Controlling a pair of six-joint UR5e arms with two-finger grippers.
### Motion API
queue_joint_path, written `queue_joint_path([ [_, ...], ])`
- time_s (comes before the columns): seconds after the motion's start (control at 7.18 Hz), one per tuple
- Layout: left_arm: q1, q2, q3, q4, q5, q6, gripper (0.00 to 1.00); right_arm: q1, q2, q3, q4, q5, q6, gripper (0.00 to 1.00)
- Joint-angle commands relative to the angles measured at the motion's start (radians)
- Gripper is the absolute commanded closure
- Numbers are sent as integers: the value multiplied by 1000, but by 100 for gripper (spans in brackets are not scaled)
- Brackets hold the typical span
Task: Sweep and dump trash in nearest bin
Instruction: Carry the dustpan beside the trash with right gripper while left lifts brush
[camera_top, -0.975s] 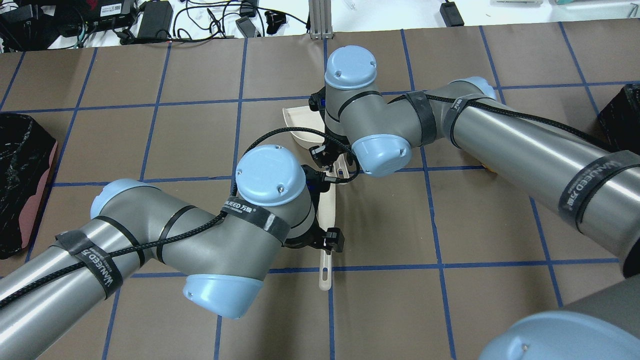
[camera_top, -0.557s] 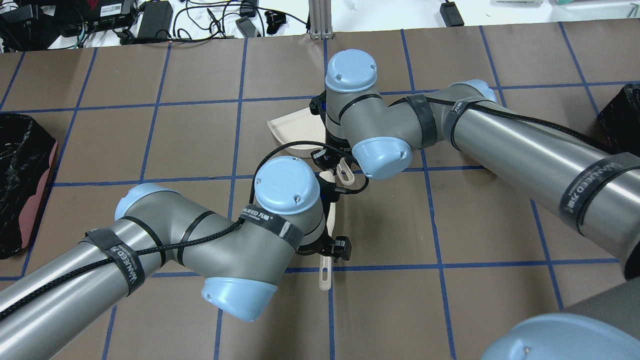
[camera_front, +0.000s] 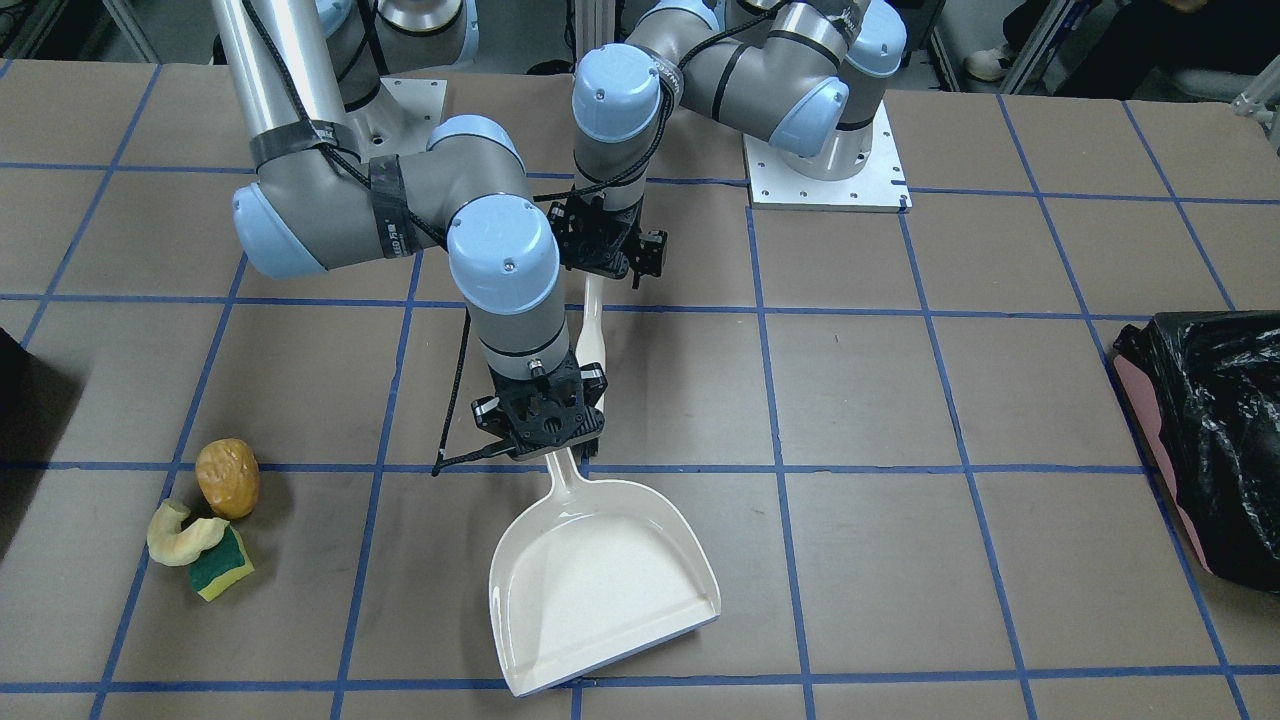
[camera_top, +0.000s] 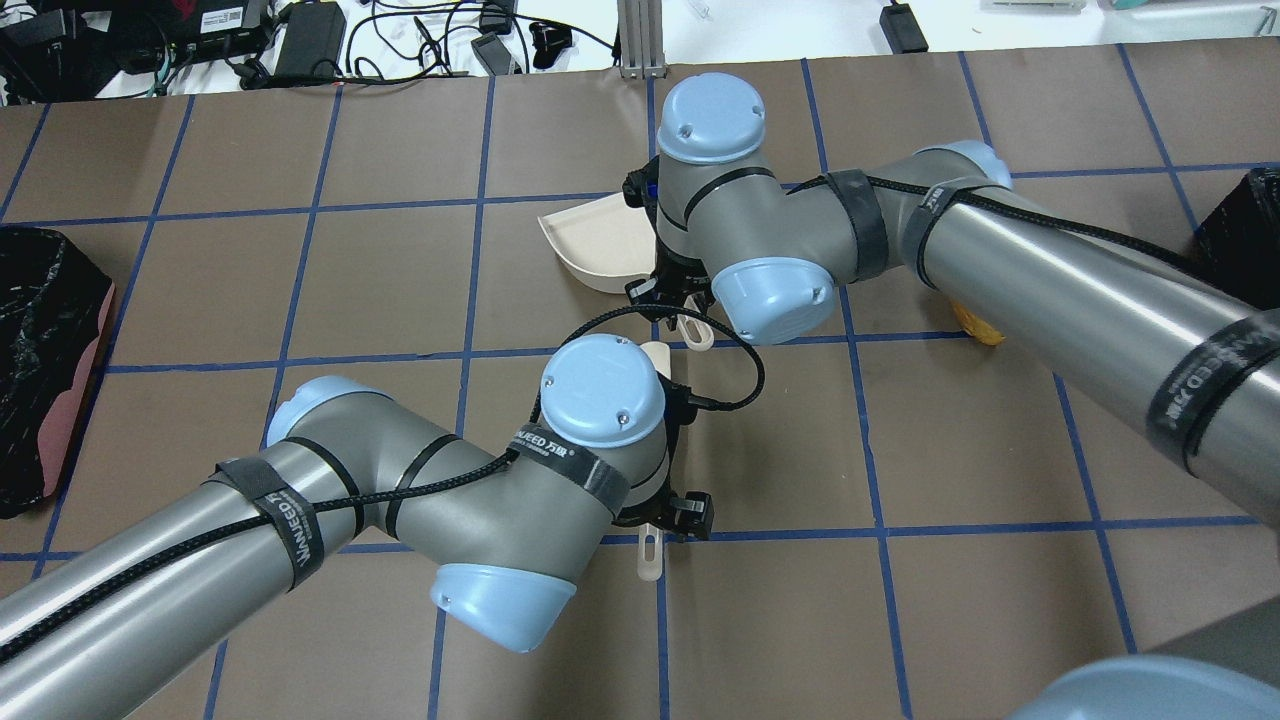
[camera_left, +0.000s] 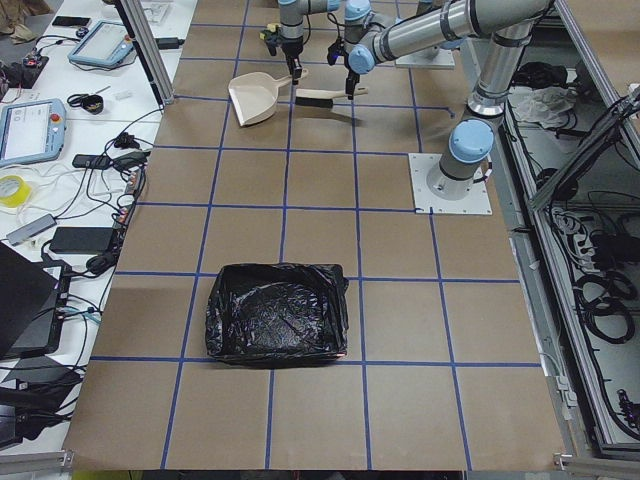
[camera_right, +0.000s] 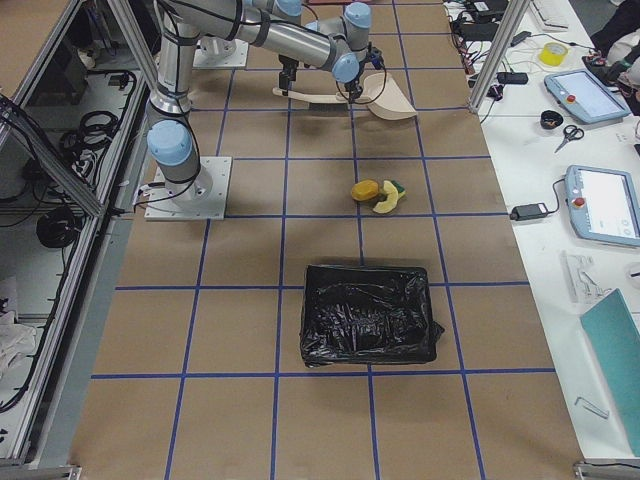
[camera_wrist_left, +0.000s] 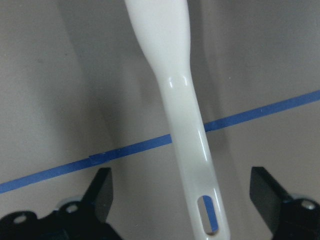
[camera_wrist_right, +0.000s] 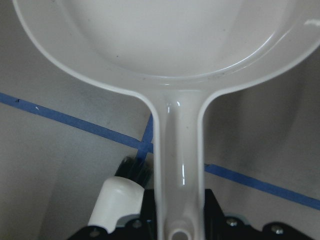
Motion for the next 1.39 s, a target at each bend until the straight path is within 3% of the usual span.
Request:
queue_joint_path([
  [0.0,-4,-9,-12,19,-3,-21,14,-129,-77,-45,84,-24,-182,100],
  [0.14,-4,-13,-13,19,-6,-23,28,-217,-88,-98,206,-24,-353,100],
  [0.42,-5,-18,-13,19,-26,-28,34,-375,-88,-184,365,-27,-694,100],
  [0.56,-5,-17,-12,17,-26,-26,63,-459,-82,-185,370,-56,-875,100],
  [0.7,-5,-17,-10,14,-24,-26,100,-539,-84,-185,370,-94,-1081,100],
  [0.97,4,-10,2,4,-7,-96,100,-669,-85,-198,367,-214,-1514,100],
  [1.25,13,-13,89,-2,-9,-226,100,-818,-76,-202,366,-202,-1780,100],
])
